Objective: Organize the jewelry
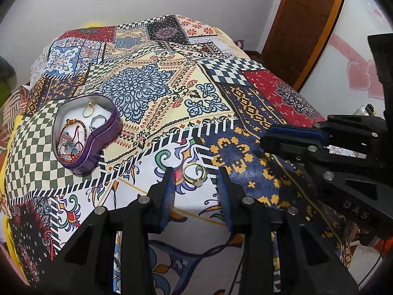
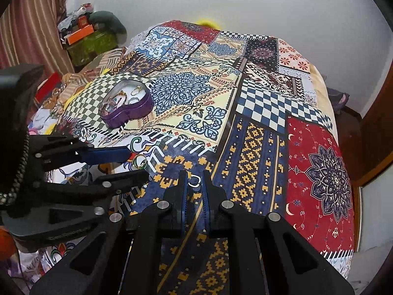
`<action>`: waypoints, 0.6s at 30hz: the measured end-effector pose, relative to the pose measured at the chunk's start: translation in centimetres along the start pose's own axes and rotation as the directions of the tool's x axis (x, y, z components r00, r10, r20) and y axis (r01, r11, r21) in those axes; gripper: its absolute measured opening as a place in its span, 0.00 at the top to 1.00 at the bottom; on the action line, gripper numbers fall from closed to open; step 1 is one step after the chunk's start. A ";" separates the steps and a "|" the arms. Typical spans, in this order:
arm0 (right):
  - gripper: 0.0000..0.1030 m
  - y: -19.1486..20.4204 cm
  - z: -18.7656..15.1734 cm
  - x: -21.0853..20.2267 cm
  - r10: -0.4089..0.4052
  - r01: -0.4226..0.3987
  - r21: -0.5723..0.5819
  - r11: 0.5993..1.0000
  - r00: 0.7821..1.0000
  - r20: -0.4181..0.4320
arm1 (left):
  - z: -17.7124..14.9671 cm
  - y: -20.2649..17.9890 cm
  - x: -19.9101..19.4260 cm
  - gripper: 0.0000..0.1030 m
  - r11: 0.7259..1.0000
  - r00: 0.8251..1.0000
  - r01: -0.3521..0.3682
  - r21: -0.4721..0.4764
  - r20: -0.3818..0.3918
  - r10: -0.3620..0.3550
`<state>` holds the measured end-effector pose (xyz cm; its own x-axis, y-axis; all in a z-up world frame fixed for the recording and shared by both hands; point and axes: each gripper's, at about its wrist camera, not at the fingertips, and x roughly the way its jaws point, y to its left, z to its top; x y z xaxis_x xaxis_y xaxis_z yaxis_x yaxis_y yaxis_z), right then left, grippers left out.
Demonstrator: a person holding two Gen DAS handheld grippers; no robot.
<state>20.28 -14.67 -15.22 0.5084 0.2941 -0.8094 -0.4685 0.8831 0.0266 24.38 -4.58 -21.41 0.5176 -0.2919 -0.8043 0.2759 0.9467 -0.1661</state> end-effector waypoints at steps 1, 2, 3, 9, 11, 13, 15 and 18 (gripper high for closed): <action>0.91 0.0 0.0 0.0 0.001 -0.001 0.001 1.000 1.000 0.002 | 0.0 0.1 0.1 0.75 1.000 1.000 -0.005 -0.007 0.002 0.005; 0.91 0.0 0.1 -0.1 0.002 -0.002 0.002 1.000 1.000 0.004 | 0.0 0.3 0.2 0.77 1.000 1.000 -0.008 -0.013 0.006 0.008; 0.91 0.0 0.1 -0.1 0.003 -0.004 0.003 1.000 1.000 0.006 | 0.0 0.4 0.3 0.79 1.000 1.000 -0.007 -0.019 0.009 0.007; 0.91 0.2 0.5 -0.4 -0.003 0.003 0.011 1.000 1.000 0.016 | -0.1 0.3 0.4 0.82 1.000 1.000 -0.025 -0.012 0.016 0.025; 0.91 0.5 0.6 -0.8 -0.006 0.006 0.005 1.000 1.000 0.021 | -0.2 0.2 0.1 0.82 0.999 0.999 -0.030 -0.010 0.021 0.030; 0.91 0.7 0.7 -1.2 -0.007 0.007 0.002 1.000 1.000 0.030 | -0.5 0.1 -0.4 0.82 0.999 0.999 -0.032 -0.008 0.029 0.032; 0.91 0.8 0.9 -1.6 -0.006 0.006 0.002 1.000 0.999 0.037 | -0.7 0.2 -0.9 0.82 0.999 0.999 -0.033 -0.010 0.035 0.033; 0.91 1.0 1.3 -2.1 -0.007 0.006 0.005 1.000 0.999 0.050 | -0.8 0.6 -1.8 0.82 0.999 0.998 -0.042 -0.014 0.044 0.042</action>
<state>19.67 -13.91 -12.70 0.5467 0.3060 -0.7794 -0.4613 0.8869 0.0246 22.94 -3.40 -20.55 0.5638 -0.2573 -0.7848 0.2427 0.9599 -0.1404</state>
